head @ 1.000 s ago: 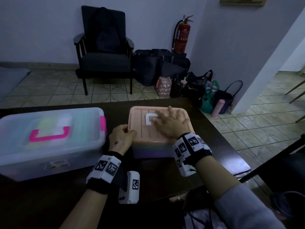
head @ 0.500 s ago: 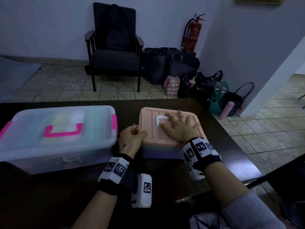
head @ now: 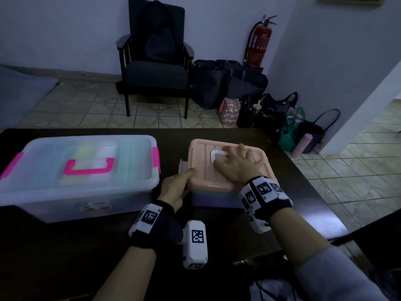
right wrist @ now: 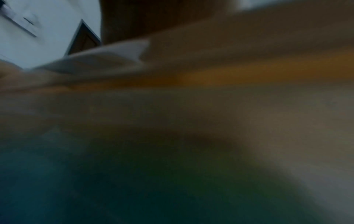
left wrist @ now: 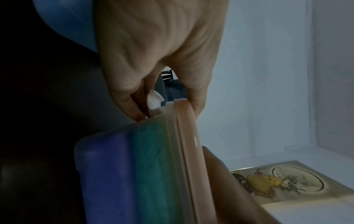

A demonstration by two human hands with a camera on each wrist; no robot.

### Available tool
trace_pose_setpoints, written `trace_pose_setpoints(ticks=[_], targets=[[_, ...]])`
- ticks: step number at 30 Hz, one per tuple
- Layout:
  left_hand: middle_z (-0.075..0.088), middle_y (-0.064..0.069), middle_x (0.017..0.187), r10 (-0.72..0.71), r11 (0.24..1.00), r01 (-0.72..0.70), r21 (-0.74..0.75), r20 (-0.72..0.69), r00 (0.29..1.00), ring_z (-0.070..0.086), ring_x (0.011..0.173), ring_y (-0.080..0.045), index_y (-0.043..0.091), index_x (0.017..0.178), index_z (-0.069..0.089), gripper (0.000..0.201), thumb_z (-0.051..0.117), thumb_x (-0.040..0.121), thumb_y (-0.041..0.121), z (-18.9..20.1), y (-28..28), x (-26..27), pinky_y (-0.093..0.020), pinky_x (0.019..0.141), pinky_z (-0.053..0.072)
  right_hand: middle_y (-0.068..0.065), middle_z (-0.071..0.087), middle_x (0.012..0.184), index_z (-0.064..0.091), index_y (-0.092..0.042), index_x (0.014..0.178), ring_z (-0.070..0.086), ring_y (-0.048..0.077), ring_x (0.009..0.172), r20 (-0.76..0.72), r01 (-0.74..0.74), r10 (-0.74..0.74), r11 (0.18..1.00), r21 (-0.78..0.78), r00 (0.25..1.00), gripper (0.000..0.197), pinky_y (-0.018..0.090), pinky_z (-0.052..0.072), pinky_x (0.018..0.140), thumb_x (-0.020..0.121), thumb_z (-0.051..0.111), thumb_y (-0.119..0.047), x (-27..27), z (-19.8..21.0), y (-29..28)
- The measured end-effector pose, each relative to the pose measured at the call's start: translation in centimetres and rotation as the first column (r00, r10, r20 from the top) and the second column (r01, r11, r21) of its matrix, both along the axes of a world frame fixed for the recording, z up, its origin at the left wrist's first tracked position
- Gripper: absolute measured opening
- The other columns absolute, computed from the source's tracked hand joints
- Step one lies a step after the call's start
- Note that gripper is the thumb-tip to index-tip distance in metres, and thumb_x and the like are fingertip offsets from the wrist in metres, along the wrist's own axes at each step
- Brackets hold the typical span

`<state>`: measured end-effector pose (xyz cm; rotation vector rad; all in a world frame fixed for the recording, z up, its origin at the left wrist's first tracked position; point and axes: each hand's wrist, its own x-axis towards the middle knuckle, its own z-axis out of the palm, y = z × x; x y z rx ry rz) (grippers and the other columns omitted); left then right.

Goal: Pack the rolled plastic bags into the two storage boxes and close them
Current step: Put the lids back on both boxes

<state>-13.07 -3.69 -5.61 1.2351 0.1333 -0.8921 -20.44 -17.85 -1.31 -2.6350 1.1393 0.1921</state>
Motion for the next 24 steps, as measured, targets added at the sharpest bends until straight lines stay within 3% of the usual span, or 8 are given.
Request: trace_pose_setpoints(ticks=[3,6,10,15,19,24], targets=[[0.065,-0.010,0.084,0.003,1.000,-0.003,-0.008,0.009,1.000,0.061,0.074,-0.017,0.000,0.105,0.061,0.026,0.067,0.083,0.010,-0.3,-0.1,0.1,-0.024,0.058,0.051,0.000,-0.006,0.159,0.014,-0.040,0.146,-0.009,0.034,0.144,0.022,-0.116,0.118,0.992,-0.058,0.993,0.057,0.067,-0.002,0.107,0.092,0.034,-0.045,1.7,0.4,0.9],[0.067,-0.010,0.085,-0.015,0.999,0.016,-0.051,0.012,1.000,0.062,0.075,-0.018,-0.001,0.107,0.062,0.028,0.068,0.082,0.010,-0.5,0.1,0.2,-0.025,0.061,0.050,-0.005,-0.008,0.159,0.008,-0.049,0.144,-0.011,0.033,0.144,0.033,-0.216,0.217,0.976,-0.034,0.976,0.052,0.070,-0.001,0.106,0.095,0.025,-0.051,3.0,0.2,1.8],[0.071,-0.005,0.075,-0.035,0.992,0.037,-0.117,0.022,0.999,0.066,0.070,-0.013,-0.001,0.103,0.064,0.024,0.068,0.082,0.008,-0.5,0.4,0.3,-0.021,0.058,0.053,-0.005,-0.018,0.157,0.002,-0.051,0.144,-0.020,0.036,0.142,-0.086,-0.212,0.214,0.977,0.023,0.973,0.058,0.073,-0.004,0.104,0.092,0.023,-0.064,3.5,-0.3,2.3],[0.070,-0.011,0.093,-0.047,0.981,0.048,-0.189,0.008,0.999,0.067,0.081,-0.016,-0.002,0.109,0.063,0.029,0.067,0.083,0.010,-0.4,0.8,0.5,-0.023,0.070,0.055,-0.005,-0.017,0.157,0.002,-0.050,0.145,-0.019,0.035,0.142,-0.061,-0.191,0.191,0.982,0.001,0.980,0.058,0.072,-0.006,0.103,0.092,0.020,-0.063,3.4,-0.7,2.8],[0.071,-0.013,0.092,-0.059,0.971,0.058,-0.232,0.002,0.998,0.068,0.079,-0.016,-0.004,0.108,0.063,0.025,0.064,0.084,0.004,-0.3,1.0,0.4,-0.020,0.066,0.057,-0.004,-0.011,0.158,0.006,-0.048,0.146,-0.014,0.034,0.144,0.027,-0.203,0.206,0.977,-0.069,0.978,0.056,0.072,-0.003,0.103,0.093,0.020,-0.061,2.9,-1.4,3.2],[0.072,-0.009,0.082,-0.066,0.967,0.064,-0.245,0.002,0.998,0.070,0.069,-0.011,-0.003,0.105,0.064,0.021,0.062,0.085,0.001,-0.4,1.0,0.4,-0.017,0.058,0.055,-0.004,-0.011,0.158,0.006,-0.048,0.145,-0.013,0.034,0.144,0.018,-0.211,0.212,0.976,-0.056,0.977,0.057,0.072,-0.003,0.103,0.092,0.022,-0.062,2.9,-1.5,3.0]])
